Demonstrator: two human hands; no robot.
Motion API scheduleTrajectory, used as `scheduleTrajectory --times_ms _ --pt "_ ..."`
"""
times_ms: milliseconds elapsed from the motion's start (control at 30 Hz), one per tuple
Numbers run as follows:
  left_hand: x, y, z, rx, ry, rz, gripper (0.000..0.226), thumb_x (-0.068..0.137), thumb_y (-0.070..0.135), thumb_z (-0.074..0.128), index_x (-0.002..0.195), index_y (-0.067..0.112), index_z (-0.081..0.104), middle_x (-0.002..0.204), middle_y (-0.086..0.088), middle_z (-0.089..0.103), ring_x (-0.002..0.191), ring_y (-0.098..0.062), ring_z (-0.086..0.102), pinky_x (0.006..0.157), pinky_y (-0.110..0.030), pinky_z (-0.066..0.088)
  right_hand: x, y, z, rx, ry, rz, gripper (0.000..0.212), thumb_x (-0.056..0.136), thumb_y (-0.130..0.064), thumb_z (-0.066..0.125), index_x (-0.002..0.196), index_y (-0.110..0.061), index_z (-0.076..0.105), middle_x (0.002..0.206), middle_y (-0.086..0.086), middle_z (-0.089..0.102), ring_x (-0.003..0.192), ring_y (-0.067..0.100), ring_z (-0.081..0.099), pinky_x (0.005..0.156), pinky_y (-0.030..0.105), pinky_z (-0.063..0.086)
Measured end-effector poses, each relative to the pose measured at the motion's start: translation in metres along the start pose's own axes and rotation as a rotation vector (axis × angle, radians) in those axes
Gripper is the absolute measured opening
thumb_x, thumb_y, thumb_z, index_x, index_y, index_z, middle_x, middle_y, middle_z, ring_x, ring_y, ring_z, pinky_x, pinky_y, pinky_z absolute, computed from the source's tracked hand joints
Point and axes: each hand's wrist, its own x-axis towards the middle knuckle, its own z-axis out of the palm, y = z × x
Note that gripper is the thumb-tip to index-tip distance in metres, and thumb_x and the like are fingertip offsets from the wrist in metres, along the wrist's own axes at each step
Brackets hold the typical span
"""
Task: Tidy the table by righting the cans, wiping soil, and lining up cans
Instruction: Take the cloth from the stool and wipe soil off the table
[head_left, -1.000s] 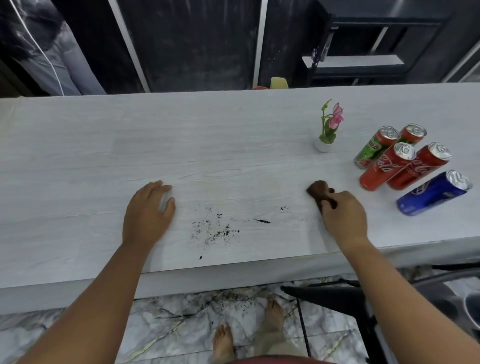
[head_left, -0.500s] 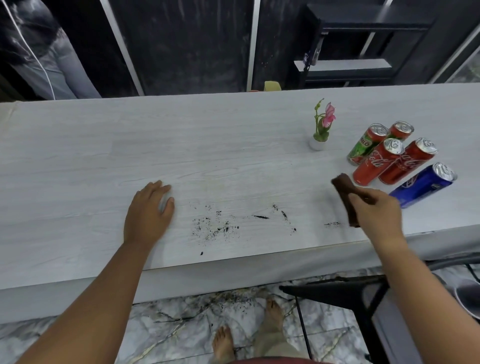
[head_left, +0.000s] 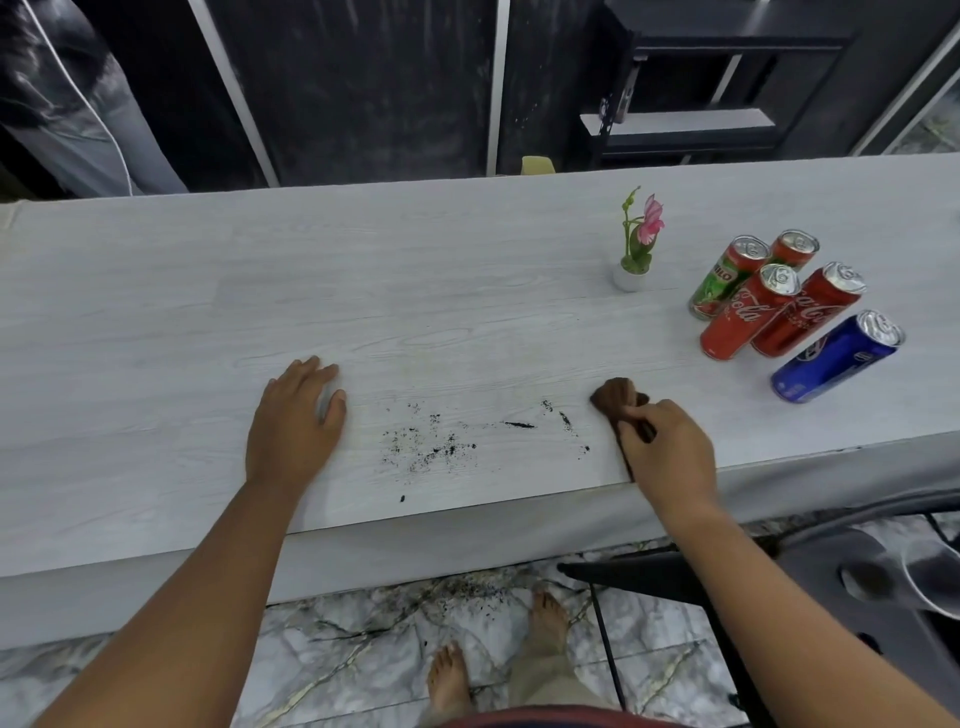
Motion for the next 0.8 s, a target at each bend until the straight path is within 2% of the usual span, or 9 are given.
scheduleTrajectory --times_ms 100,167,233,333,433,500,600,733,800 --pt "-0.001 0.002 -0.003 -0.007 -0.009 -0.004 0.043 0.109 0.032 0.062 0.15 0.019 0.065 0.165 -0.003 0.053 0.159 -0.02 0.04 0.134 -0.046 0.023 -0.009 -0.025 0.019 0.084 -0.055 -0.021 0.016 0.095 -0.015 0.078 0.11 -0.013 0.081 0.096 0.0 0.07 0.088 0.021 0.068 0.076 0.03 0.055" --pt "-0.001 0.004 -0.005 -0.015 -0.016 -0.009 0.043 0.11 0.032 0.062 0.15 0.019 0.065 0.166 -0.003 0.053 0.16 -0.02 0.039 0.134 -0.046 0.023 -0.01 -0.031 0.023 0.196 -0.082 0.051 0.014 0.095 -0.018 0.079 0.109 -0.018 0.081 0.095 -0.006 0.07 0.087 0.01 0.065 0.076 0.009 0.047" --pt "-0.001 0.005 -0.007 -0.019 -0.016 -0.012 0.043 0.11 0.031 0.062 0.151 0.019 0.065 0.166 -0.003 0.053 0.16 -0.02 0.039 0.134 -0.046 0.024 -0.005 -0.026 0.017 0.278 -0.037 0.12 0.011 0.093 -0.02 0.08 0.104 -0.022 0.081 0.095 -0.011 0.071 0.088 0.004 0.065 0.074 0.003 0.042" --pt "0.0 0.004 -0.006 -0.019 -0.007 -0.004 0.043 0.109 0.031 0.063 0.15 0.018 0.066 0.165 -0.004 0.054 0.159 -0.021 0.041 0.134 -0.046 0.024 0.01 0.0 -0.006 0.242 0.043 0.148 0.01 0.093 -0.023 0.079 0.102 -0.024 0.079 0.096 -0.009 0.072 0.089 0.012 0.065 0.076 0.01 0.042" --pt "-0.001 0.004 -0.006 -0.018 0.001 -0.009 0.042 0.109 0.032 0.063 0.149 0.019 0.066 0.165 -0.003 0.054 0.159 -0.021 0.041 0.133 -0.048 0.027 0.015 0.031 -0.023 0.055 0.056 0.16 0.015 0.095 -0.021 0.077 0.11 -0.017 0.078 0.096 -0.005 0.066 0.088 0.016 0.059 0.076 0.026 0.043" --pt "-0.001 0.004 -0.006 -0.018 0.001 -0.009 0.042 0.109 0.033 0.063 0.149 0.02 0.066 0.165 -0.003 0.054 0.159 -0.021 0.041 0.133 -0.048 0.027 0.012 0.038 -0.022 0.002 0.051 0.164 0.017 0.097 -0.018 0.075 0.113 -0.012 0.078 0.095 -0.003 0.062 0.086 0.018 0.058 0.079 0.03 0.043" --pt "-0.001 0.005 -0.005 -0.016 -0.003 -0.005 0.042 0.109 0.031 0.063 0.149 0.018 0.066 0.164 -0.005 0.055 0.158 -0.023 0.041 0.132 -0.05 0.028 0.001 0.019 -0.008 0.012 0.045 0.084 0.016 0.097 -0.015 0.075 0.111 -0.011 0.079 0.092 -0.003 0.063 0.083 0.02 0.059 0.076 0.031 0.045" --pt "-0.005 0.008 -0.009 -0.032 0.009 -0.057 0.041 0.108 0.031 0.066 0.147 0.019 0.068 0.164 -0.005 0.055 0.158 -0.028 0.042 0.124 -0.053 0.04 -0.015 -0.028 0.021 0.044 0.027 -0.026 0.014 0.095 -0.01 0.076 0.109 -0.008 0.08 0.097 0.006 0.072 0.09 0.029 0.068 0.079 0.038 0.057" --pt "-0.007 0.008 -0.011 -0.037 0.009 -0.064 0.042 0.108 0.029 0.065 0.148 0.018 0.067 0.165 -0.007 0.054 0.158 -0.03 0.041 0.126 -0.054 0.039 -0.021 -0.05 0.035 0.06 0.019 -0.069 0.012 0.095 -0.008 0.075 0.106 -0.007 0.079 0.097 0.007 0.073 0.09 0.028 0.068 0.078 0.036 0.056"
